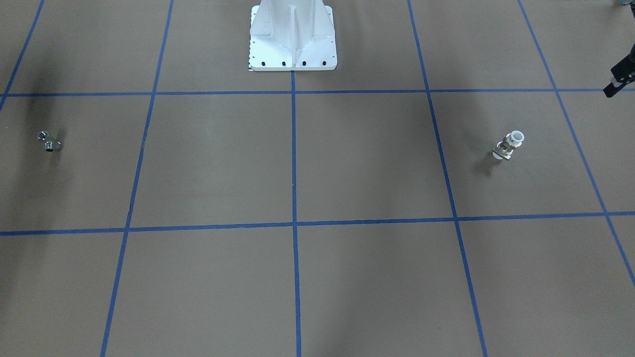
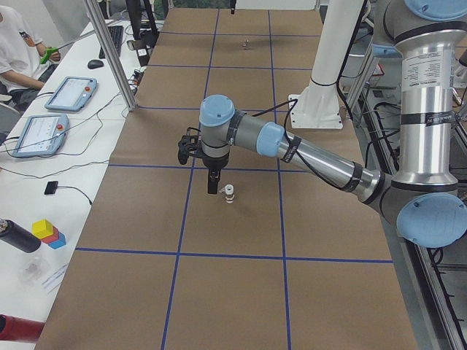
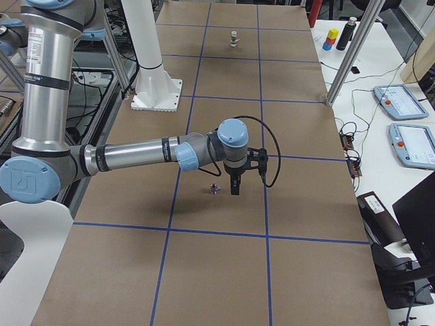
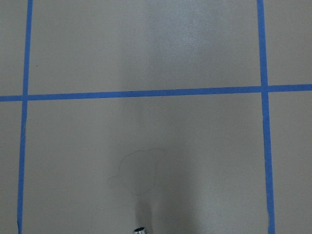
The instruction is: Assemble PPR valve and pipe with both arms
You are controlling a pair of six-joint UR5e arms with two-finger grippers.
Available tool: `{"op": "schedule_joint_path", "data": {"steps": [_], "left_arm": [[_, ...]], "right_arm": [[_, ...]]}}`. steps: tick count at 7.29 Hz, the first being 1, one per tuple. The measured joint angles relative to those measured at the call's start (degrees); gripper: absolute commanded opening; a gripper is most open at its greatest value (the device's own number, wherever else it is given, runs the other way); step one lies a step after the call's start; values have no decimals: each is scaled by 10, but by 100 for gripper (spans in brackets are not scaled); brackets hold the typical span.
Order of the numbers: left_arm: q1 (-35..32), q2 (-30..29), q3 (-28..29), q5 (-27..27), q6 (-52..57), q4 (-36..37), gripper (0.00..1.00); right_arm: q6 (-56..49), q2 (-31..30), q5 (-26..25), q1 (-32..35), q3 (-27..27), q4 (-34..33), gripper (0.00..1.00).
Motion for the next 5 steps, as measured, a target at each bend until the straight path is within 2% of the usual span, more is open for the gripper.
{"op": "schedule_joint_path", "data": {"steps": [3,5], "left_arm": [[86,-13,9,14,-58,-14,100],[143,-19,18,38,-111,-52,100]], "right_arm": [[0,4,-1,-14,7,0,100],[-1,15,-2,-32,11,1,100]]}}
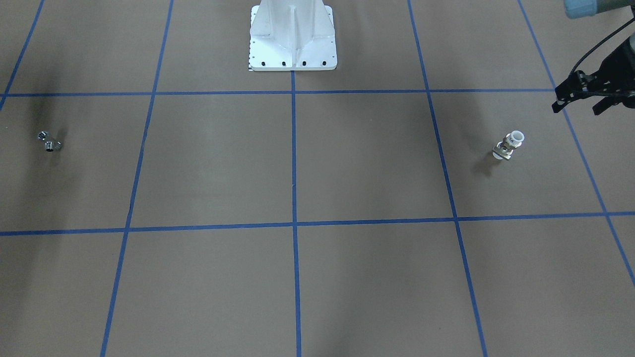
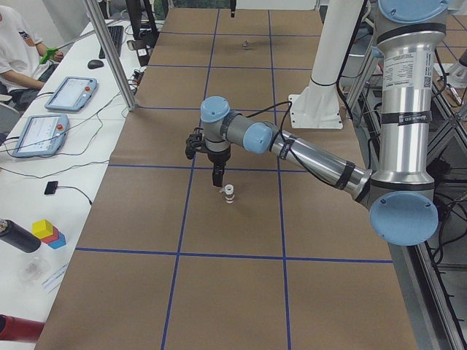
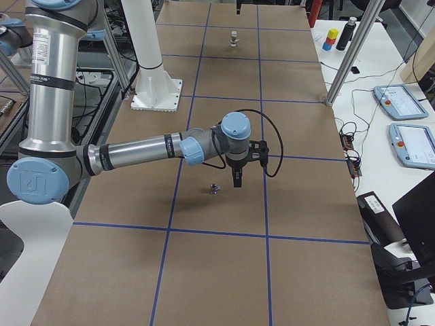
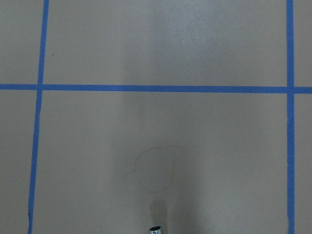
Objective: Assemble PPR valve and pipe with both arms
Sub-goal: 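Lower the left gripper onto the white PPR valve and grasp it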
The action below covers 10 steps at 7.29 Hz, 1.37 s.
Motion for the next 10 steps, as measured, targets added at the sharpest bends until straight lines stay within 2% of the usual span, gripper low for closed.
{"op": "schedule_joint_path", "data": {"steps": [4,7,9,10], "left_arm": [[64,-3,60,30,-27,-75,100],[111,-1,100,44,-112,-171,99],[119,1,110,46,-120,-187,89],[120,1,111,47,-120,-188,80]], "right_arm": [[1,7,5,-19,2,7,100],[1,8,-2,-45,6,7,100],[1,8,-6,-50,6,7,100],[1,8,-10,-55,6,7,100]]}}
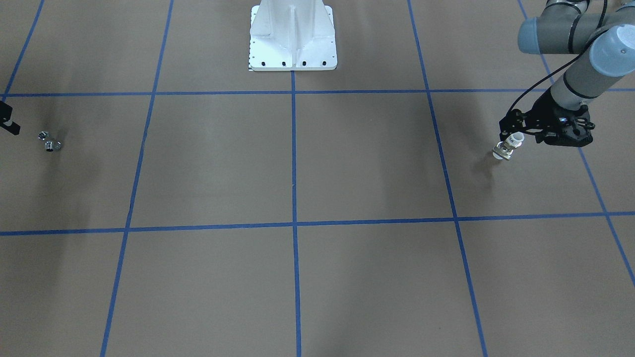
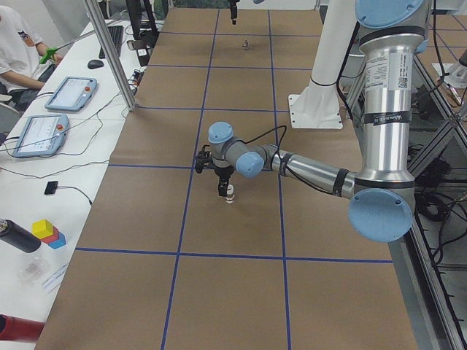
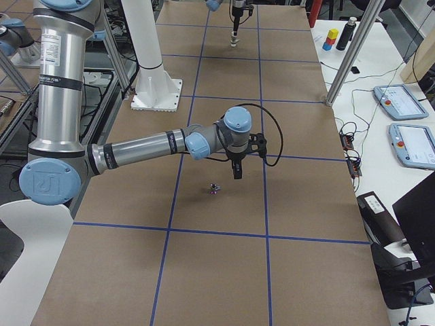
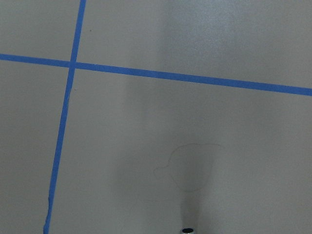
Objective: Assemble PPR valve and pipe with both arms
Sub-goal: 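Lower the left gripper onto the white PPR valve and grasp it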
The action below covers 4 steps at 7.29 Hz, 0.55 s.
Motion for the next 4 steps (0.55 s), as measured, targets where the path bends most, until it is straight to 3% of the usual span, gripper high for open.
{"op": "schedule_joint_path", "data": {"steps": [1,3,4], "left_arm": [[0,0,1,0,0,0,71],[0,2,1,1,-1,0,71],[1,3,1,1,-2,0,65]], "right_arm": [[0,0,-4,-5,0,0,100],[1,0,-6,-9,-1,0,100],[1,0,-6,-9,-1,0,100]]}}
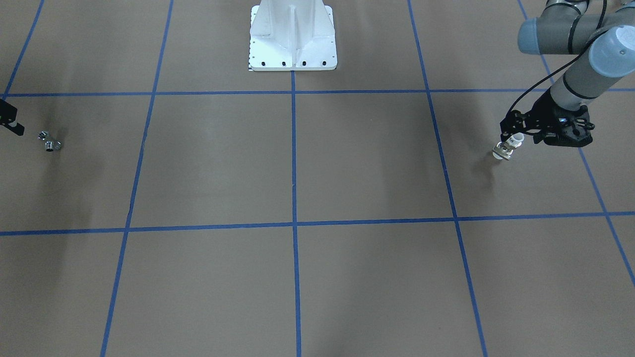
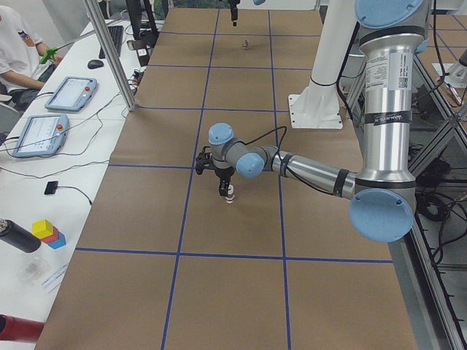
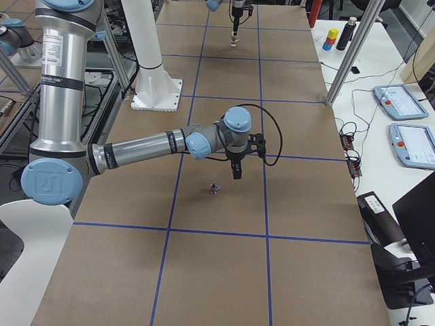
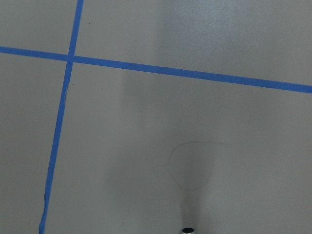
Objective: Assemble PPR valve and pipe with both arms
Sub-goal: 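Lower the left gripper onto the white PPR valve and grasp it, then carry the valve with the left gripper to the table center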
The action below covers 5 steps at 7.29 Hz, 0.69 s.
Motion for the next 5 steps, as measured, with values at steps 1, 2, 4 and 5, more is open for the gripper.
{"op": "schedule_joint_path", "data": {"steps": [1,2,4,5], "left_arm": [[0,0,0,0,-2,0,42],[0,1,-1,0,-3,1,15],[1,0,0,-2,-4,5,0],[1,0,-1,-4,-5,8,0]], "right_arm": [[0,0,0,0,0,0,100],[3,0,0,0,0,0,100],[23,1,1,-2,2,1,100],[29,2,0,-2,5,1,100]]}}
